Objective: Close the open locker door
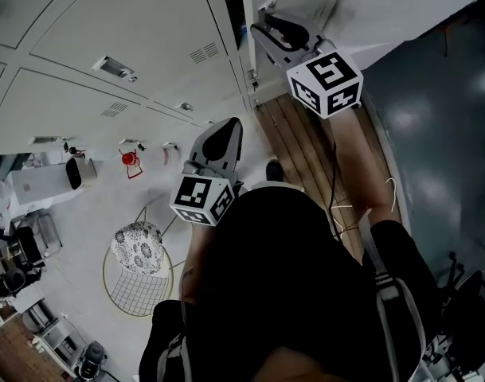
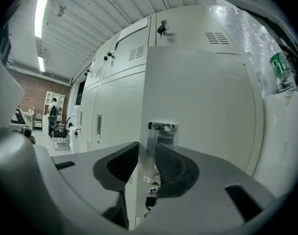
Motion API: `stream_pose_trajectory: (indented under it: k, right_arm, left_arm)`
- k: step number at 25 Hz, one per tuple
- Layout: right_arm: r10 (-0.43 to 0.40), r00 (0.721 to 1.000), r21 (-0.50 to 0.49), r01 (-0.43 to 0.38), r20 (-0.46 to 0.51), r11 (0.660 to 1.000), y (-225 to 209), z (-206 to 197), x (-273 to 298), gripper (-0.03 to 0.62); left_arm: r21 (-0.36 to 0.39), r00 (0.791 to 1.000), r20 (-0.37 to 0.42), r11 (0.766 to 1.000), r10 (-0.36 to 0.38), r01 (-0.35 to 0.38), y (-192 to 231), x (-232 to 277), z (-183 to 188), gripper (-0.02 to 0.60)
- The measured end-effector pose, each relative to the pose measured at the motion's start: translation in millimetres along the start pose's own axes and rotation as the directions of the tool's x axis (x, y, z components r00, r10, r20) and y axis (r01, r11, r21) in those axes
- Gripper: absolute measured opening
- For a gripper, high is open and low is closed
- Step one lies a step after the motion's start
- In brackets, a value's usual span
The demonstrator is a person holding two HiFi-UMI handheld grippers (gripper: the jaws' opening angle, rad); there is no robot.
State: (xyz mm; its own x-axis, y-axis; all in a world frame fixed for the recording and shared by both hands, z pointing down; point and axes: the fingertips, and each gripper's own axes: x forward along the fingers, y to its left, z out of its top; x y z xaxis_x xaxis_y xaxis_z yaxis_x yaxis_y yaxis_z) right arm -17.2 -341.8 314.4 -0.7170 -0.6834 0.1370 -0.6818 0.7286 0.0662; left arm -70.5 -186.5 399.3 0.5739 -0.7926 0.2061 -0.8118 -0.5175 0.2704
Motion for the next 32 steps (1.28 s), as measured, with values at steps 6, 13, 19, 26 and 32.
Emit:
stream_pose_trajectory:
  k: [6,13,19,26,32]
  right_arm:
    - [-0.032,0.999,-0.034,0.031,-0.040,0.999,-3,1,22,0.103]
    - [-0.034,0.997,-0.042,0.032,-0.069,0.999,-7,2,40,0.098]
    - [-0.032,0.997,-0.049,0.028,-0.077,0.998,-10,2,49,0.084]
    - [-0.062,0.996,-0.048,0.059,-0.068,0.997,-16,3,59,0.064]
    - [-0.080,0.995,-0.041,0.077,-0.057,0.996,-19,4,64,0.061]
  left_arm:
    - [0.000,1.000,0.003,1.000,0.008,-0.008,14,-1,4,0.017]
    - [0.003,1.000,0.002,1.000,0.000,0.000,21,1,8,0.017]
    - [0.002,1.000,0.005,1.000,0.007,-0.007,30,-1,10,0.017]
    - [0.003,1.000,0.007,1.000,0.012,-0.012,36,-2,11,0.017]
    - [0.003,1.000,0.004,1.000,0.016,-0.016,40,-4,12,0.017]
